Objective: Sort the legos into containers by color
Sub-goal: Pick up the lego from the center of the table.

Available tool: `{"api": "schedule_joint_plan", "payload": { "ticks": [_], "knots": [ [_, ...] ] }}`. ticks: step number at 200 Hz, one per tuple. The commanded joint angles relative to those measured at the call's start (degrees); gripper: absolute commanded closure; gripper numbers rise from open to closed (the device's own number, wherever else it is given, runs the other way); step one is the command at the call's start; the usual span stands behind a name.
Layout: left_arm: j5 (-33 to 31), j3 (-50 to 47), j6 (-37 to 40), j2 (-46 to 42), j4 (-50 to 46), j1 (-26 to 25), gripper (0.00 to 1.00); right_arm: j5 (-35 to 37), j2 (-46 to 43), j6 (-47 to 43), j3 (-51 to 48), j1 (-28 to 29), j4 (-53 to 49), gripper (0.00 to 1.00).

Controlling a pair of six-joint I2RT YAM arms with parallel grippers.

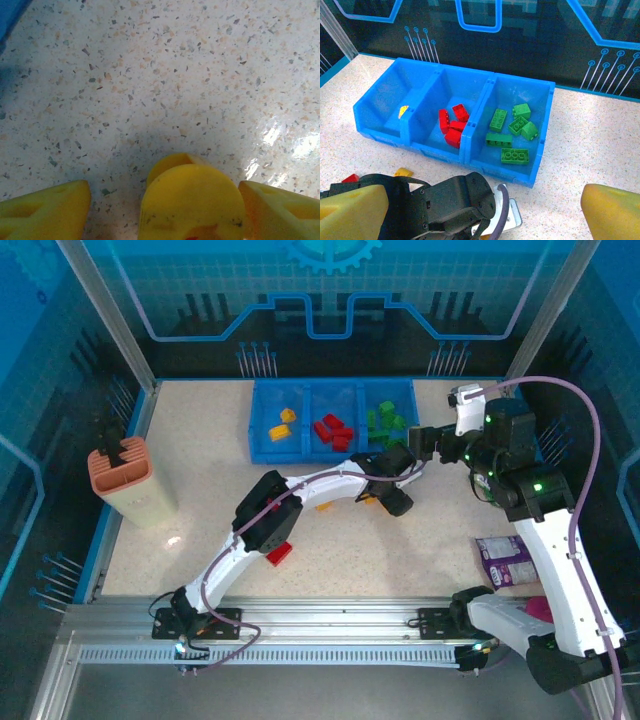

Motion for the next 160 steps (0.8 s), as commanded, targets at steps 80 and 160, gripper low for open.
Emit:
{"api": "schedule_joint_plan", "payload": {
  "ticks": [80, 160],
  "knots": [
    [-2.1, -0.2, -3.2, 0.3, -6.2, -1.0, 0.51, 3.3, -0.6, -0.7, -1.9, -0.6, 2.6, 0.00],
    [-7.7, -5.0, -6.8, -18.5, -5.1, 4.7, 0.57, 4.6, -0.9, -1.5, -3.7, -0.6, 4.3, 0.00]
  ]
}}
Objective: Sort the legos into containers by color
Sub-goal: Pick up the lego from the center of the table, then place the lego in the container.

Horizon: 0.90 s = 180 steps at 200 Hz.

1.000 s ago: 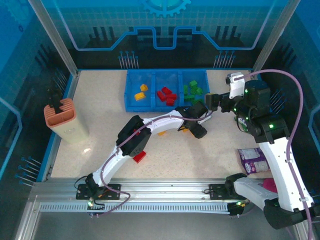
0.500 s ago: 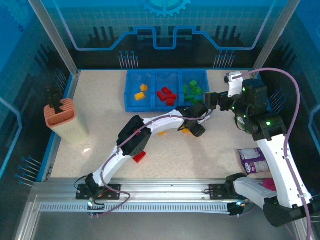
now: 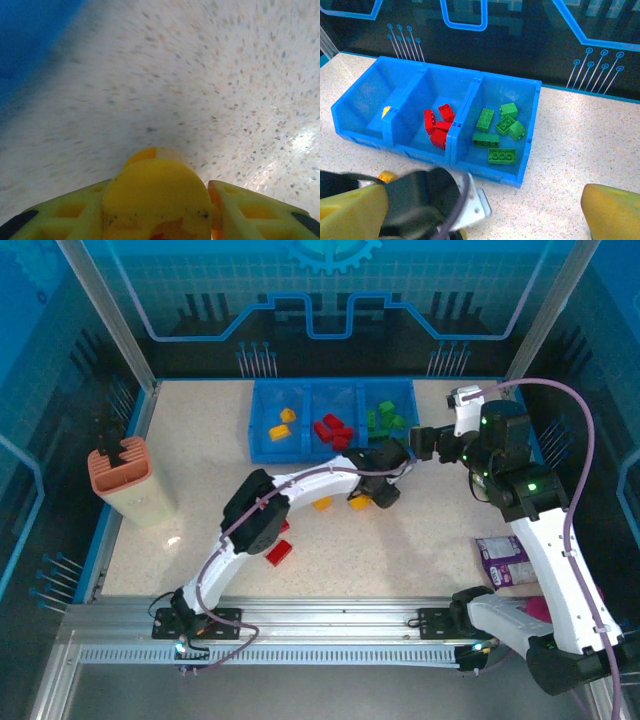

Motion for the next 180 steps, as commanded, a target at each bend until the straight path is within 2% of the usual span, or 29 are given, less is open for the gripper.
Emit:
{"api": "schedule_joint_plan", "payload": {
  "ticks": [1, 48, 86, 125, 180],
  "knots": [
    [-3.3, -0.6, -1.9, -10.4, -0.1, 3.3, 0.57, 1.2, -0.7, -0.9, -0.8, -0.6, 1.8, 0.00],
    [-8.3, -3.8, -5.2, -20.4, 0.2, 12.1, 0.56, 0.1, 0.7, -0.7, -1.4, -0.6, 2.9, 0.00],
    [-13.1, -7.4, -4.7, -23.1, 2.7, 20.1, 0.56, -0.1, 1.8, -1.0, -1.2, -0.6, 3.1, 0.00],
    [-13.3, -6.6, -6.0, -19.1, 4.3, 26.2, 0.56, -0.4, 2.7, -0.9, -1.1, -0.6, 3.2, 0.00],
    [-11.8, 0.1, -8.8, -7.7, 1.6, 29.7, 0.55, -0.9, 2.8, -0.7, -1.5, -0.6, 3.1, 0.00]
  ]
}}
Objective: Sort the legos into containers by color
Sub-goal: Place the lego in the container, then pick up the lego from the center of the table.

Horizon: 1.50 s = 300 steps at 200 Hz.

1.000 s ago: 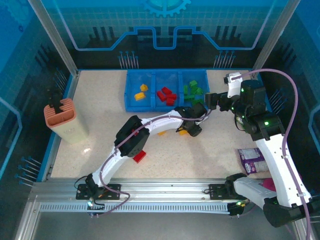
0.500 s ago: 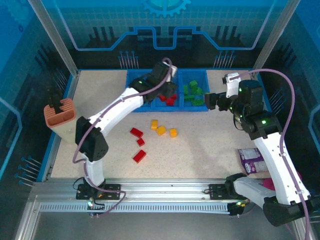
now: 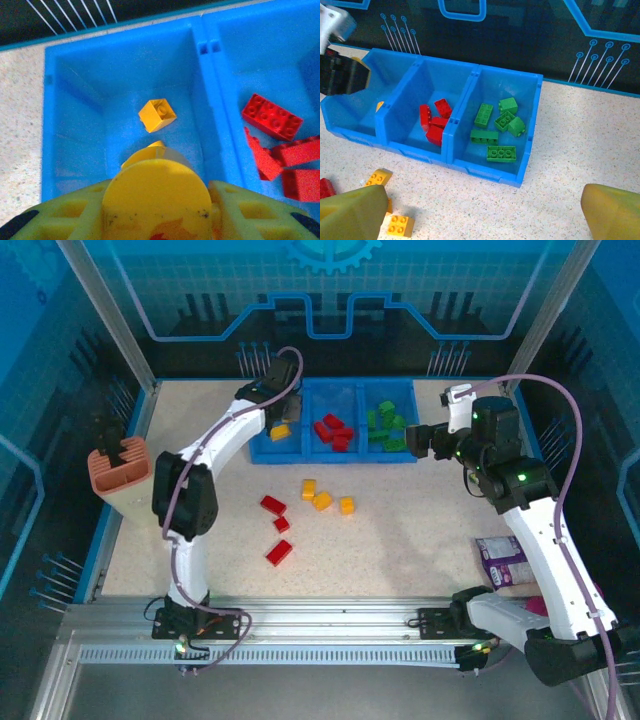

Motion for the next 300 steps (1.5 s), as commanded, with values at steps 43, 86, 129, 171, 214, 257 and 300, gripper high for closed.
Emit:
{"api": "schedule_joint_plan", "payload": {
  "ticks": [43, 86, 129, 171, 214, 257, 300],
  "knots": [
    [1.5, 10.4, -3.9, 12.8, -3.2, 2.2, 0.54, -2.4, 1.2, -0.2, -0.8, -0.6, 1.4, 0.00],
    [2.1, 15.5, -4.5, 17.1, -6.1, 3.1, 0.48, -2.5, 1.8, -0.3, -0.4, -0.6, 1.4, 0.00],
    [1.6, 11.8, -3.6, 12.0, -4.1, 3.1, 0.30, -3.4, 2.6, -0.1, -0.3, -0.6, 1.5, 0.00],
    [2.9, 3.4, -2.6, 1.8, -0.6, 3.0, 0.31, -5.0, 2.8, 1.3, -1.3, -0.5, 2.6, 0.00],
    [6.4, -6.4, -3.8, -10.2, -0.3, 0.0, 0.43, -5.0, 2.1, 1.7, -2.5, -0.5, 2.9, 0.00],
    [5.2, -14.9, -5.2, -15.1, -4.3, -11.8, 0.44, -4.5, 1.7, 1.1, -2.6, -0.6, 2.2, 0.00],
    [9.2, -20.9, -22.3, -14.3, -4.7, -21.4, 0.45, -4.3, 1.4, 1.4, -3.4, -0.5, 2.1, 0.00]
  ]
}}
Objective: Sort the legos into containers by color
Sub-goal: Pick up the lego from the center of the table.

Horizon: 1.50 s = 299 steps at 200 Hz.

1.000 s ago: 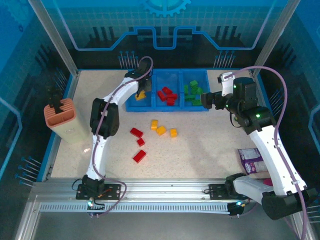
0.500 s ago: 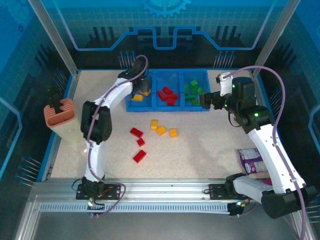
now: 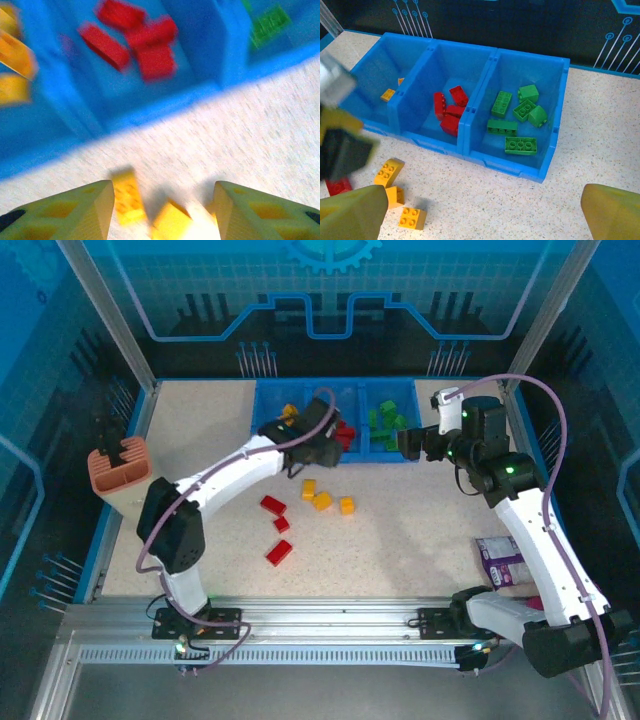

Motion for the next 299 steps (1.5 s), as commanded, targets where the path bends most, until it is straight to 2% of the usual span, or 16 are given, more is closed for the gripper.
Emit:
{"api": "schedule_joint_plan", "payload": {
  "ticks": [1, 49, 86, 121, 165, 299],
  "knots": [
    [2.8, -3.1, -12.4, 0.6, -1.7, -3.2, 0.45, -0.3, -1.1, 0.5, -0.8, -0.5, -0.1, 0.00],
    [3.7, -7.3, -30.0, 1.4, 1.0, -6.9, 0.50, -1.0, -1.5, 0.5, -2.8, -0.6, 1.6, 0.00],
    [4.0, -6.1, -35.7, 4.9, 1.8, -8.8, 0.49, -1.8, -1.4, 0.9, -4.1, -0.5, 2.6, 0.00],
    [1.4, -1.2, -40.5, 9.7, -3.1, -9.7, 0.48, -1.5, -1.8, 0.3, -5.2, -0.5, 3.2, 0.00],
    [-0.3, 5.7, -40.8, 15.9, -9.1, -10.5, 0.48, -1.8, -1.6, 0.1, -5.8, -0.5, 4.2, 0.00],
    [-0.4, 8.4, -38.6, 21.0, -12.9, -10.5, 0.46, -1.9, -0.7, 0.0, -5.9, -0.6, 4.5, 0.00]
  ]
}}
